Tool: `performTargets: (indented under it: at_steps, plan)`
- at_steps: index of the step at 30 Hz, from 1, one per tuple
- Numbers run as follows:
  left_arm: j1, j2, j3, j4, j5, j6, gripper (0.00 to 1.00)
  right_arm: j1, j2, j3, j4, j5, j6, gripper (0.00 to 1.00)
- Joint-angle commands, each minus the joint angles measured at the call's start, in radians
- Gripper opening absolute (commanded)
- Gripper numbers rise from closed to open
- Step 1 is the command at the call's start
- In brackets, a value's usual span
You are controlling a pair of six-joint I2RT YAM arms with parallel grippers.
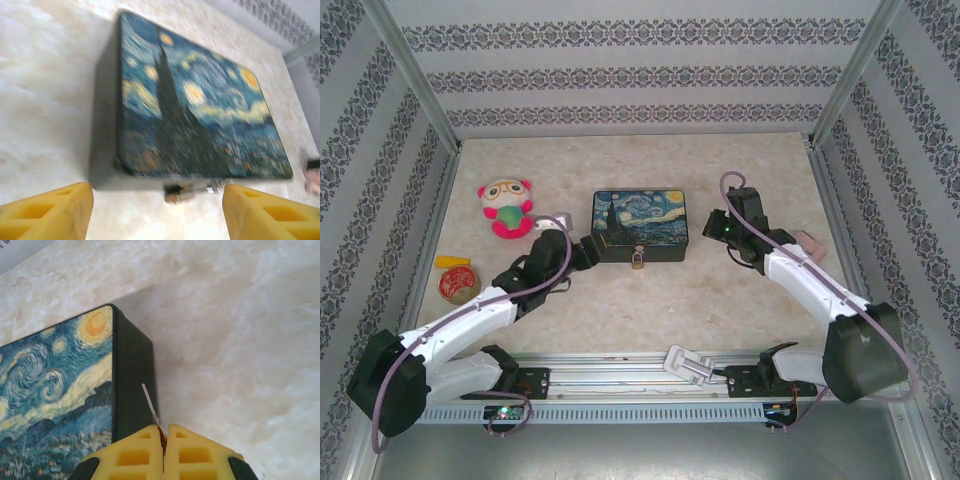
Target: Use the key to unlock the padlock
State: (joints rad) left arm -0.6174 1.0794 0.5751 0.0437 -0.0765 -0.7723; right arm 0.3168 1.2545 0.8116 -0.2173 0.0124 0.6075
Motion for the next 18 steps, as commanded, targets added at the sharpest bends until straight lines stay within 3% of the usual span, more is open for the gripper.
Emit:
performTargets:
  at_steps: [1, 4, 10, 18]
  plan:
    - [-0.106, 0.014, -0.02, -0.012, -0.056, -0.008, 0.68, 0.021, -0.089, -0.055, -0.115, 0.09, -0.031, 0.0]
    - [-0.174, 0.101, -0.032, 0.091, -0.062, -0.005, 0.69, 0.048, -0.173, -0.099, -0.159, 0.129, -0.022, 0.0]
    - [-0.2, 0.333, -0.006, 0.307, 0.032, -0.007, 0.69, 0.081, -0.317, -0.151, -0.224, 0.171, -0.007, 0.0]
    - [-0.197, 0.51, 0.087, 0.367, 0.054, 0.036, 0.68, 0.087, -0.4, -0.169, -0.259, 0.197, -0.012, 0.0]
